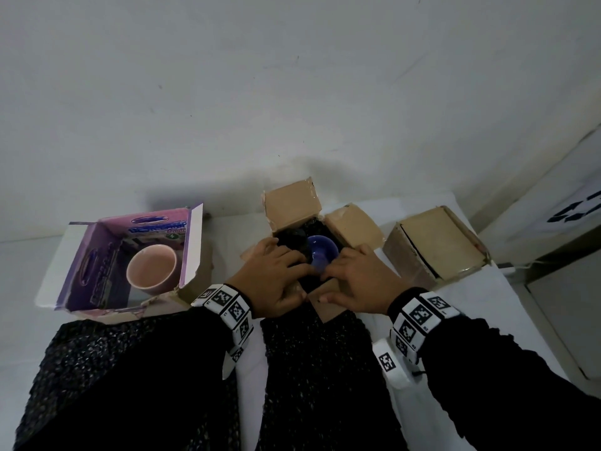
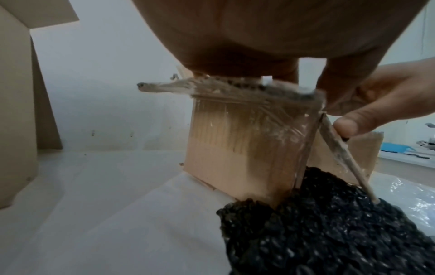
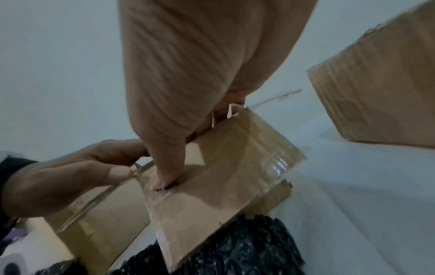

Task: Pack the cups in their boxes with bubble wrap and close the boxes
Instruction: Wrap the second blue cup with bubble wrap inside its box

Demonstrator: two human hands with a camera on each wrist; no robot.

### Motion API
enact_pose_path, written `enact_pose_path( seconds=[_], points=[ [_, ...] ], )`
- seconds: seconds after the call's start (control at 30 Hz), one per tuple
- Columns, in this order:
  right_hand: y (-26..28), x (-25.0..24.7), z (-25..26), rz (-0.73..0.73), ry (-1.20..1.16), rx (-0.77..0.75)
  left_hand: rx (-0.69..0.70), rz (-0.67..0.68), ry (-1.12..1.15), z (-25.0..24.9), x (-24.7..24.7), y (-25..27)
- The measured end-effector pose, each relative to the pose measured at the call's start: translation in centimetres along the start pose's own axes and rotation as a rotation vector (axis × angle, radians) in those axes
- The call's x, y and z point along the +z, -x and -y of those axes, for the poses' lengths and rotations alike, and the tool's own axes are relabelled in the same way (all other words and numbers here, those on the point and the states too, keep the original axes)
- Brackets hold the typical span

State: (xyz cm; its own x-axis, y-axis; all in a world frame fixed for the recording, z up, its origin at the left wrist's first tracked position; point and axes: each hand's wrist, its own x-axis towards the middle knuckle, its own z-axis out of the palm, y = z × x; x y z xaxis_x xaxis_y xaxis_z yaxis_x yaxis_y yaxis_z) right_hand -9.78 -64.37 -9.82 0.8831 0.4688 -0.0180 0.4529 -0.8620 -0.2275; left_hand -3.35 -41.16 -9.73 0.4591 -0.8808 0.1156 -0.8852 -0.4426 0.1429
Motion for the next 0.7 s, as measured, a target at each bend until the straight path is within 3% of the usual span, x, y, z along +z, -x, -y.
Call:
enact_pose_path(
  seconds=[0.27,0.43,0.57,0.7],
  points=[
    [-1.0,-1.1,1.7,0.18,0.147,0.015,-0.139,-0.026,-0.192,-0.2,0.3,0.0],
    [-1.8,-1.0,3.0,0.293,0.181,0.16,-0.276,-0.023,-0.291,0.0,-0.5,-0.4],
    [-2.9,-1.8,3.2,0.363,-0.015,0.234,-0.258,-0.049,-0.324,0.5,-0.6,-0.2],
    [-4.5,-3.7,1.9,0.112,-0.243,0.206,-0.257,-0.086,-0.319,1.8,-0.5,0.2]
  ],
)
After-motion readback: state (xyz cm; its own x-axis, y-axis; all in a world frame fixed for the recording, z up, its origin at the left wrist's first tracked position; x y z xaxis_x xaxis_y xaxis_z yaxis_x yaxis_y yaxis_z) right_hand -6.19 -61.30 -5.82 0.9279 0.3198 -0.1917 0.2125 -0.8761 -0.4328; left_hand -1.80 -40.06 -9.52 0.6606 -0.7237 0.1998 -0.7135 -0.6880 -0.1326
